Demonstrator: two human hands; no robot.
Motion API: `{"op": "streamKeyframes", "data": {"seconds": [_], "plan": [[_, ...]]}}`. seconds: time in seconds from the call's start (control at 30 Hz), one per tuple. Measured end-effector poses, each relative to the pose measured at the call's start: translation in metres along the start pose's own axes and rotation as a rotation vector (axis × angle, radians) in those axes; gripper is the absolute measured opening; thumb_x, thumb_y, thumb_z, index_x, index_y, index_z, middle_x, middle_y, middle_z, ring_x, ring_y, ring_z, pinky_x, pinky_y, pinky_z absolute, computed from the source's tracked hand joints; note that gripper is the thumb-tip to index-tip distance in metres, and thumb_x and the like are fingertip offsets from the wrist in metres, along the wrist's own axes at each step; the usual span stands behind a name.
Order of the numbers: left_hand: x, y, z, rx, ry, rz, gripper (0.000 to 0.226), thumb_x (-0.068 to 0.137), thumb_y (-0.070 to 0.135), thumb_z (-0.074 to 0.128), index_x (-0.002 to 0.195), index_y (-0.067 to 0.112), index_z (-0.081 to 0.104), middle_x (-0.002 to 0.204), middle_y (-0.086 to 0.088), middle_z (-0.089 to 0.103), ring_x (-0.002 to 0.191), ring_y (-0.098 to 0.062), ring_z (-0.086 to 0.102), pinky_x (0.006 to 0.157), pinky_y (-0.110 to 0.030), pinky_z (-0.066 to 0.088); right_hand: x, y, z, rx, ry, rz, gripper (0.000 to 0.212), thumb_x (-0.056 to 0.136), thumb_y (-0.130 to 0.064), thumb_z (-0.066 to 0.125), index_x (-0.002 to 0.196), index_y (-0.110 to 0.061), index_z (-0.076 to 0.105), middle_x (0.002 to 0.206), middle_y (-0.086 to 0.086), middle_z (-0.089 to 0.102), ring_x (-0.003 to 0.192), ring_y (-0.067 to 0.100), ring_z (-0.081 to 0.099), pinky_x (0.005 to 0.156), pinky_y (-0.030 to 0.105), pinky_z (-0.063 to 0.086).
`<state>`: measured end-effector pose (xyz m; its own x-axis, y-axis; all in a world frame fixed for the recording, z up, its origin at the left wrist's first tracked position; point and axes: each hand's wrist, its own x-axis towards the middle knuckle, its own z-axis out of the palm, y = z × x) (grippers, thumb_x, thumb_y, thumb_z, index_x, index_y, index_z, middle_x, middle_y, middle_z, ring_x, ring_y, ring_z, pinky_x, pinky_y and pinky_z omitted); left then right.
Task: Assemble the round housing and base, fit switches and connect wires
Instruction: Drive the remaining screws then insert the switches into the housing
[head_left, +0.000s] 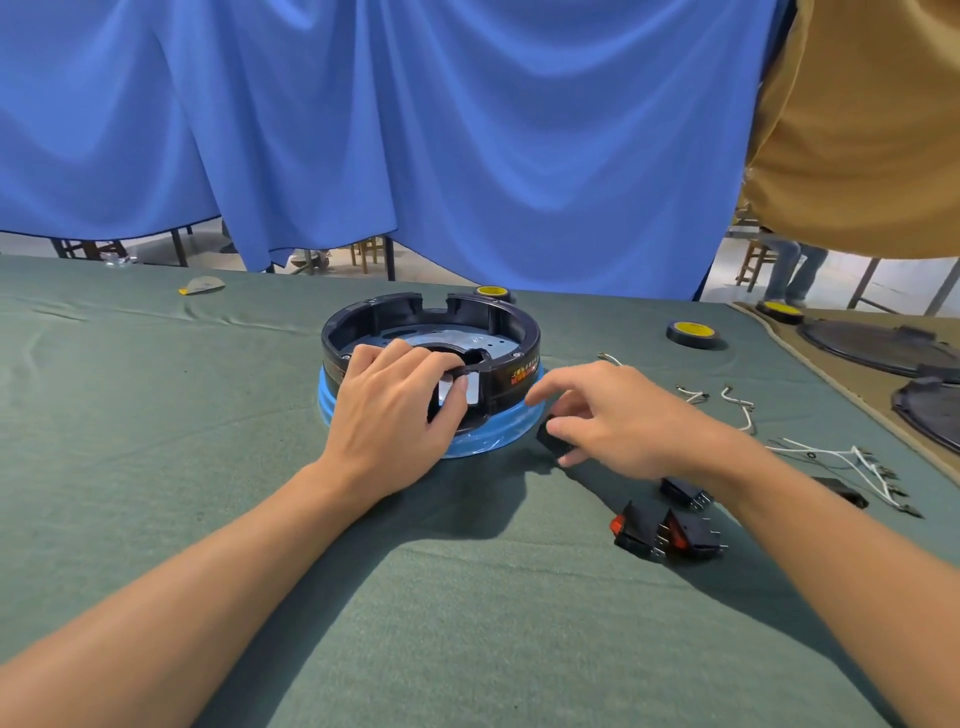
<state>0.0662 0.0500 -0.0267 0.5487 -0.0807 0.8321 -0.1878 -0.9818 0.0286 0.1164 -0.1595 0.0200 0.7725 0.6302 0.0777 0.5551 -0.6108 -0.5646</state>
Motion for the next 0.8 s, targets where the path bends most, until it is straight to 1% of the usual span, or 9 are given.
{"op": "streamKeyframes", "data": {"seconds": [0.13,0.17,0.23,0.3,0.4,0.47,0.53,0.63,0.8], "plan": [[0.0,0.002,-0.001,0.023,0.076,0.111,0.034,0.094,0.034,0.055,0.107,0.007,0.071,0.104,-0.001,0.072,0.094,-0.026,0.066,0.086,-0.038,0.039,-0.001,-0.006,0.009,0.709,0.181,0.083,0.024,0.094,0.004,0.053,0.113,-0.009,0.061,0.104,0.025,0.067,0.089,0.029,0.071,0.074,0.031,0.06],[0.0,0.003,-0.002,0.022,0.094,0.162,0.037,0.094,0.038,0.057,0.108,0.007,0.071,0.106,0.0,0.072,0.096,-0.025,0.065,0.087,-0.039,0.039,-0.001,-0.008,0.011,0.825,0.216,0.083,0.023,0.093,0.005,0.054,0.111,-0.008,0.061,0.105,0.029,0.066,0.094,0.034,0.069,0.073,0.033,0.06],[0.001,0.007,-0.001,0.037,0.115,0.257,0.043,0.094,0.049,0.06,0.107,0.009,0.072,0.107,0.002,0.071,0.096,-0.022,0.066,0.088,-0.038,0.038,-0.001,-0.01,0.015,0.944,0.256,0.064,0.022,0.091,0.004,0.058,0.11,-0.007,0.061,0.104,0.029,0.067,0.099,0.036,0.067,0.072,0.035,0.059],[0.001,0.01,0.0,0.066,0.147,0.307,0.045,0.092,0.053,0.062,0.103,0.01,0.073,0.104,0.004,0.072,0.092,-0.021,0.068,0.088,-0.036,0.037,-0.002,-0.013,0.019,0.938,0.296,0.029,0.024,0.088,0.001,0.064,0.11,-0.009,0.062,0.098,0.021,0.072,0.094,0.031,0.07,0.069,0.033,0.059],[0.001,0.013,0.002,0.068,0.212,0.32,0.036,0.091,0.046,0.068,0.095,0.011,0.074,0.095,0.004,0.073,0.084,-0.021,0.069,0.087,-0.034,0.036,-0.003,-0.018,0.027,0.882,0.382,-0.029,0.026,0.083,-0.002,0.071,0.106,-0.012,0.064,0.088,0.009,0.076,0.083,0.023,0.073,0.068,0.029,0.059],[0.0,0.013,0.002,0.045,0.228,0.301,0.031,0.092,0.04,0.068,0.093,0.01,0.074,0.092,0.004,0.073,0.082,-0.021,0.068,0.086,-0.034,0.036,-0.005,-0.019,0.033,0.84,0.408,-0.055,0.03,0.081,-0.004,0.074,0.107,-0.015,0.065,0.088,0.003,0.076,0.084,0.017,0.073,0.074,0.026,0.058],[-0.001,0.012,0.001,0.004,0.222,0.258,0.027,0.093,0.033,0.066,0.096,0.007,0.074,0.092,0.001,0.074,0.083,-0.023,0.068,0.085,-0.035,0.037,-0.008,-0.021,0.038,0.784,0.398,-0.109,0.038,0.08,-0.002,0.075,0.113,-0.017,0.064,0.094,-0.003,0.076,0.089,0.009,0.072,0.076,0.018,0.055],[-0.001,0.011,-0.002,-0.047,0.215,0.206,0.028,0.092,0.029,0.065,0.101,0.003,0.073,0.091,-0.001,0.074,0.083,-0.024,0.068,0.085,-0.034,0.039,-0.011,-0.025,0.041,0.737,0.421,-0.19,0.043,0.08,0.004,0.072,0.118,-0.015,0.063,0.105,-0.004,0.073,0.095,0.004,0.07,0.08,0.015,0.052],[-0.001,0.013,-0.004,-0.11,0.222,0.19,0.032,0.094,0.026,0.061,0.109,-0.001,0.071,0.095,-0.004,0.075,0.091,-0.019,0.066,0.085,-0.033,0.041,-0.013,-0.029,0.043,0.733,0.52,-0.287,0.039,0.08,0.004,0.072,0.111,-0.019,0.064,0.104,-0.003,0.073,0.093,0.005,0.07,0.082,0.016,0.052]]}}
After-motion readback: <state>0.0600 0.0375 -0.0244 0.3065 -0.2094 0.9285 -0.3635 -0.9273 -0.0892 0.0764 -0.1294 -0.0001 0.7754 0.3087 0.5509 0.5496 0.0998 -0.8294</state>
